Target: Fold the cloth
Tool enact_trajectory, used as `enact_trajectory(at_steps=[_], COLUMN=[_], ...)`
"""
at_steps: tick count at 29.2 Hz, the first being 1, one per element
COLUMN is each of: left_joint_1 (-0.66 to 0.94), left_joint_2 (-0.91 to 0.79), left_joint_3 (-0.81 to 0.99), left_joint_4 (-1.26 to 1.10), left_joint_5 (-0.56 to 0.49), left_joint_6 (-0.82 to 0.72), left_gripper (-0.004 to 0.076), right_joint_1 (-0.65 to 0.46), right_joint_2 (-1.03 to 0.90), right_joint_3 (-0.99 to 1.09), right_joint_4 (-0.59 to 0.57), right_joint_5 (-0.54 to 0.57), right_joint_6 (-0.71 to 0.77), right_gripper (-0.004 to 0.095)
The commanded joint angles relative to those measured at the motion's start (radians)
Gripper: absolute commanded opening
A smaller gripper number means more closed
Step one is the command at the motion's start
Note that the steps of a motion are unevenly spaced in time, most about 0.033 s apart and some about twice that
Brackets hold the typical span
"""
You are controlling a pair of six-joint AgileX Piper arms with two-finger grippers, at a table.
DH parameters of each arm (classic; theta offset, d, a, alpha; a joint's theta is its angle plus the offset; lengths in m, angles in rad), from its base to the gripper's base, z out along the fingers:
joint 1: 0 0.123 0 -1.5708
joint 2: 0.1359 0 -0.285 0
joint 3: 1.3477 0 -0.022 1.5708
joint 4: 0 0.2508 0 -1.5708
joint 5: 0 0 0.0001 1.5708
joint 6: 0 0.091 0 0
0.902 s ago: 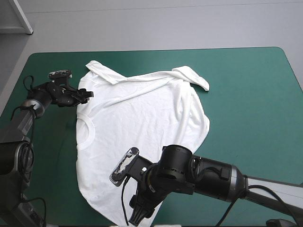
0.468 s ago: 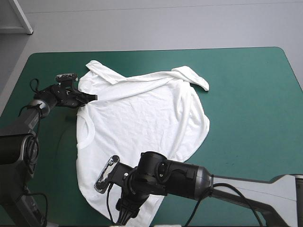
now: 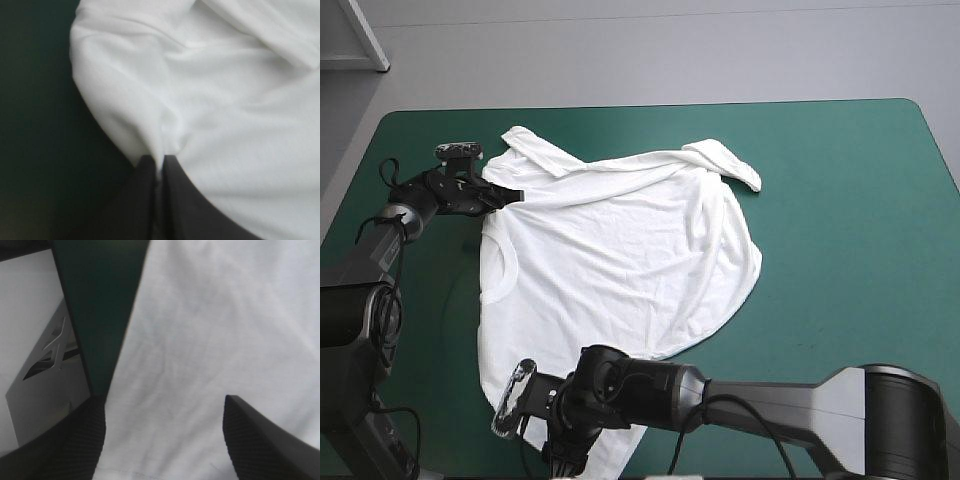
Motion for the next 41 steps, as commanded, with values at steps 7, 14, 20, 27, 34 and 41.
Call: enact_trajectory(at_steps=[7, 14, 20, 27, 34, 41], left_joint_1=[0.002, 0.002, 0.002, 0.002, 0.002, 0.002], left_joint_2=[-0.061, -0.061, -0.061, -0.061, -0.079, -0.169], left_joint_3=[-0.037, -0.037, -0.037, -0.037, -0.060, -0.206], left_joint_4=[-0.015, -0.015, -0.015, -0.015, -0.029, -0.062], left_joint_5=[-0.033, -0.032, -0.029, -0.027, 0.006, 0.108], left_joint_6=[0.005, 0.005, 0.005, 0.005, 0.023, 0.031], left_gripper=[0.0019, 0.0019, 0.0019, 0.0019, 0.0019, 0.0019], right_joint_1=[0.047, 0.050, 0.050, 0.050, 0.050, 0.027], right_joint_2=[0.039, 0.062, 0.076, 0.098, 0.021, -0.114], right_joint_3=[-0.030, -0.028, -0.021, -0.021, -0.030, -0.129], right_joint_4=[-0.034, -0.041, -0.042, -0.118, -0.335, -0.572], right_joint_5=[-0.058, -0.058, -0.040, -0.032, -0.027, 0.013], right_joint_6=[-0.046, -0.055, -0.055, -0.004, 0.150, 0.255], right_gripper=[0.0623, 0.0593, 0.0290, -0.0018, -0.0017, -0.0017])
